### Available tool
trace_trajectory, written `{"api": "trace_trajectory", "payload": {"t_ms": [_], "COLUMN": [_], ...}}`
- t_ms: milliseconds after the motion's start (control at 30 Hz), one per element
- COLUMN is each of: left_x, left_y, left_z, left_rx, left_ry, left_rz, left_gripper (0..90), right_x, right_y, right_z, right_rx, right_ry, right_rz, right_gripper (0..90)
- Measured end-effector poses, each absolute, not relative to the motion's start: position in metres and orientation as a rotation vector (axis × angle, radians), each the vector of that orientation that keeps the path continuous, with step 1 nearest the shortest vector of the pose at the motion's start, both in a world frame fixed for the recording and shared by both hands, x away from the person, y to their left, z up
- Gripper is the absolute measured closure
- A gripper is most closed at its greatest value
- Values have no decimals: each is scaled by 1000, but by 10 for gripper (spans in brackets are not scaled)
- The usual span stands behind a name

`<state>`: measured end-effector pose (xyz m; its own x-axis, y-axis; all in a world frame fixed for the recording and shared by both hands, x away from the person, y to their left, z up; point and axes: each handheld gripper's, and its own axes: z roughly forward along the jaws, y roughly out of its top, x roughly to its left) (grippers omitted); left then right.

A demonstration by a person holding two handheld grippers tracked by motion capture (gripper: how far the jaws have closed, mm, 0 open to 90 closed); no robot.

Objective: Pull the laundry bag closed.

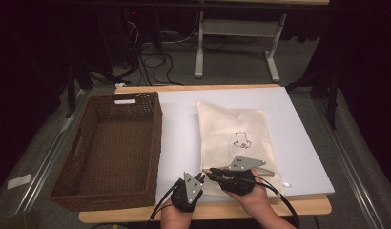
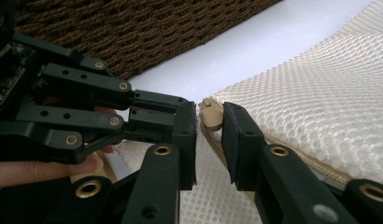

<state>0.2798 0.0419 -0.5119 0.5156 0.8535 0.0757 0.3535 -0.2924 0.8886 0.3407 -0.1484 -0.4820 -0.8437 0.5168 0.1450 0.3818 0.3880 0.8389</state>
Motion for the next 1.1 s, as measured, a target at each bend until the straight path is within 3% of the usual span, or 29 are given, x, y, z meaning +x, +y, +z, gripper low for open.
{"api": "trace_trajectory", "payload": {"t_ms": [300,667,867,1100], "left_x": [279,279,282,293], "left_y": [38,37,42,51], "left_z": [-513,-514,-515,-517], "left_rx": [1884,1902,1869,1801], "left_ry": [983,972,976,1030], "left_rz": [710,705,618,415], "left_gripper": [843,842,637,543], "right_x": [341,344,343,342], "right_y": [-147,-144,-149,-155], "right_z": [-482,-487,-484,-483], "right_rx": [797,819,818,805], "right_ry": [2499,2517,2497,2479], "right_rz": [1443,1419,1424,1438], "right_gripper": [871,876,880,880]}}
